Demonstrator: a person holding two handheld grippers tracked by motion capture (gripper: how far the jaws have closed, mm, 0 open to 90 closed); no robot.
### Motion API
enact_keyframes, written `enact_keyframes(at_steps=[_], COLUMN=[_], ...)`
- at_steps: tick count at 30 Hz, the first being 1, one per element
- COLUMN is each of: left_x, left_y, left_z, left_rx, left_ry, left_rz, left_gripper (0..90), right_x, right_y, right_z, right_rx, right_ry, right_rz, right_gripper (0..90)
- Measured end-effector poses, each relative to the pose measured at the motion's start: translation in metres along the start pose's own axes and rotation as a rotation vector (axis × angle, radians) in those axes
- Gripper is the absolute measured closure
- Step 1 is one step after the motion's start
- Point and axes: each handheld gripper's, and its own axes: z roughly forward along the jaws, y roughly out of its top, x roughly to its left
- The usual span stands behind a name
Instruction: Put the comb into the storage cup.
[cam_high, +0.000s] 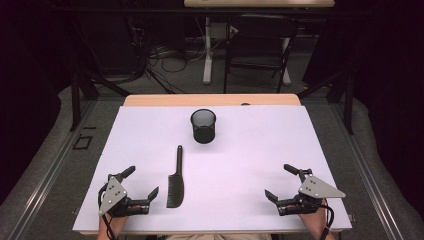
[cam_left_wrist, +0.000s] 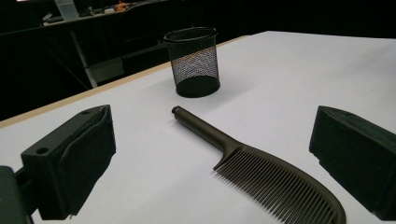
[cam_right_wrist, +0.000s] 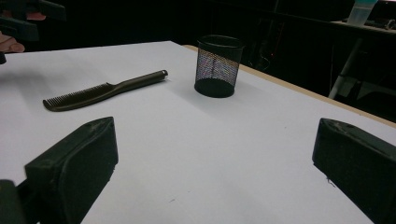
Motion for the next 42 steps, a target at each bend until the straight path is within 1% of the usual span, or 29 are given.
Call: enact_keyframes(at_steps=[3, 7, 12, 13, 16, 22, 23, 24, 25, 27, 28, 29, 31, 32, 33, 34, 35, 37, 38, 39, 42], left_x=[0.000, 0.000, -0.001, -0.001, -0.001, -0.002, -0.003, -0.003, -0.003, -0.004, -0.004, -0.005, -0.006, -0.006, -0.007, -0.008, -0.008, -0.008, -0.008, -0.009, -0.011], left_y=[0.000, 0.000, 0.001, 0.001, 0.002, 0.003, 0.003, 0.003, 0.004, 0.004, 0.005, 0.005, 0.005, 0.005, 0.005, 0.005, 0.005, 0.004, 0.004, 0.003, 0.002], left_z=[0.000, 0.001, 0.003, 0.003, 0.004, 0.006, 0.007, 0.007, 0.007, 0.008, 0.009, 0.009, 0.010, 0.010, 0.012, 0.012, 0.012, 0.013, 0.013, 0.014, 0.017], left_rx=[0.004, 0.014, 0.047, 0.047, 0.072, 0.101, 0.111, 0.111, 0.123, 0.141, 0.147, 0.158, 0.179, 0.179, 0.208, 0.215, 0.230, 0.249, 0.249, 0.273, 0.313], left_ry=[0.002, 0.000, -0.003, -0.003, -0.003, -0.009, -0.010, -0.010, -0.019, -0.010, -0.014, -0.011, -0.013, -0.013, -0.025, -0.027, -0.026, -0.044, -0.044, -0.066, -0.092], left_rz=[0.001, -0.001, -0.002, -0.002, 0.002, 0.004, 0.006, 0.006, 0.005, 0.003, 0.000, -0.001, -0.005, -0.005, -0.009, -0.015, -0.014, -0.029, -0.029, -0.029, -0.034], left_gripper=[0.8, 1.3, 1.8, 2.2, 3.6, 8.6, 10.2, 12.2, 15.8, 17.2, 20.0, 24.8, 28.7, 32.7, 38.1, 41.2, 46.6, 55.6, 60.5, 64.8, 77.7], right_x=[0.000, 0.001, 0.001, 0.001, 0.001, 0.000, 0.001, 0.001, 0.000, 0.000, 0.001, 0.001, 0.001, 0.001, 0.001, 0.001, 0.001, 0.001, 0.001, 0.001, 0.001], right_y=[0.000, 0.001, 0.000, 0.000, 0.001, 0.000, 0.000, 0.000, 0.000, 0.000, 0.000, 0.000, 0.000, 0.000, 0.000, 0.000, 0.000, 0.000, 0.000, 0.000, -0.001], right_z=[0.000, 0.000, 0.002, 0.002, 0.002, 0.002, 0.002, 0.002, 0.002, 0.003, 0.003, 0.002, 0.002, 0.002, 0.002, 0.002, 0.002, 0.003, 0.003, 0.004, 0.005], right_rx=[0.001, 0.002, 0.010, 0.008, 0.005, 0.009, 0.010, 0.010, 0.011, 0.011, 0.011, 0.011, 0.011, 0.011, 0.010, 0.011, 0.012, 0.013, 0.013, 0.014, 0.021], right_ry=[0.002, 0.002, 0.006, 0.006, 0.005, 0.005, 0.005, 0.005, 0.004, 0.006, 0.005, 0.004, 0.004, 0.003, 0.003, 0.002, 0.002, 0.002, 0.002, 0.003, 0.001], right_rz=[-0.010, -0.008, -0.006, -0.011, -0.009, -0.010, -0.011, -0.011, -0.011, -0.012, -0.013, -0.011, -0.010, -0.009, -0.007, -0.008, -0.004, -0.005, -0.005, -0.010, -0.012], right_gripper=[0.0, 0.0, 0.0, 0.0, 0.0, 0.0, 0.0, 0.0, 0.0, 0.0, 0.0, 0.0, 0.0, 0.0, 0.0, 0.0, 0.0, 0.0, 0.0, 0.1, 0.1])
